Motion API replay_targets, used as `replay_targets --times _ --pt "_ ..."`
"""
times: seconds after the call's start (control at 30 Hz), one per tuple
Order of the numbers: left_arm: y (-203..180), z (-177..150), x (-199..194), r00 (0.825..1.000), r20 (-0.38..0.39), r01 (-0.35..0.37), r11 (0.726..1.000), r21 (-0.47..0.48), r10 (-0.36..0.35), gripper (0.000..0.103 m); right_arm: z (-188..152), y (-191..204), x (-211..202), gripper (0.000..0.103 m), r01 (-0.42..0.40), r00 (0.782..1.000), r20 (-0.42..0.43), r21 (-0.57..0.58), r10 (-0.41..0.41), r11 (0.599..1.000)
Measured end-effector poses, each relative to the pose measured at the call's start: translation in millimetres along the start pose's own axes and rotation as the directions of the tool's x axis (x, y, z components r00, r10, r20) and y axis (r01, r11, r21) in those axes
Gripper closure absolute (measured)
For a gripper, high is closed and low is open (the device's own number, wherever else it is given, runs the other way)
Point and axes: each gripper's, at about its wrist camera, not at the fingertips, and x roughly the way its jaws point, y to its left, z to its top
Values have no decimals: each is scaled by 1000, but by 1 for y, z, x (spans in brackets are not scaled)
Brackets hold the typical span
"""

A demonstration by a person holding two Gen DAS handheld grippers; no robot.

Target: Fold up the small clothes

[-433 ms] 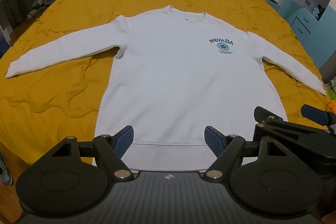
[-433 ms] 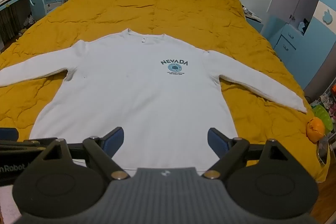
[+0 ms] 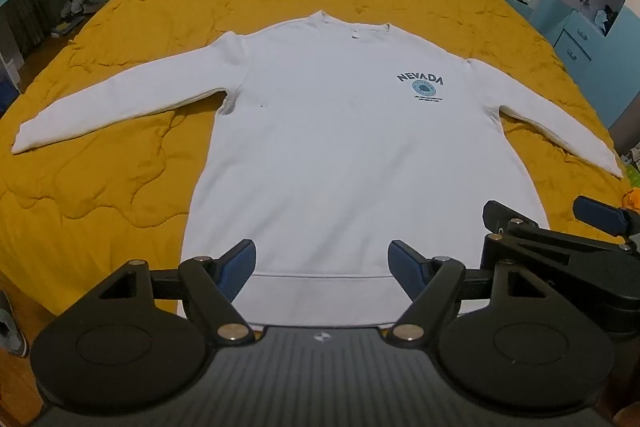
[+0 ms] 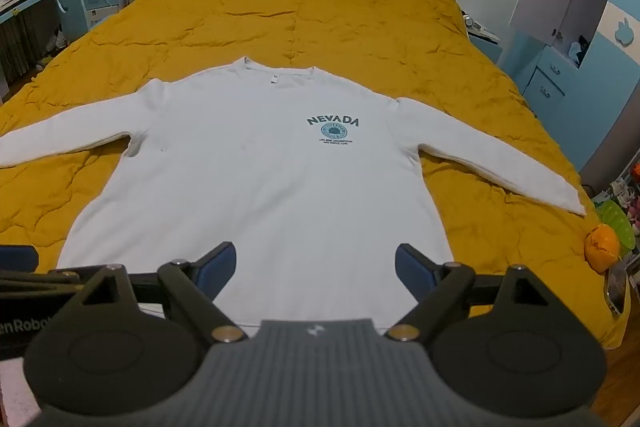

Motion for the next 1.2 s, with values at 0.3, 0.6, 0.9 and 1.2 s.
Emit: replay_targets --times 0.3,0.6,0.9,1.2 --pt "-3 1 -2 1000 9 -5 1000 10 5 15 -1 -2 -1 21 -5 1000 6 4 5 1000" --pt "-2 1 -2 1000 10 -6 1000 10 6 15 -2 -3 -1 21 -5 1000 3 4 5 1000" --pt "-1 1 -2 1000 10 -5 1000 11 5 15 -1 -3 0 21 -4 1000 3 3 4 1000" --pt "-1 3 -3 1000 11 -9 1000 14 9 15 -1 -3 1 21 -6 1000 2 7 6 1000"
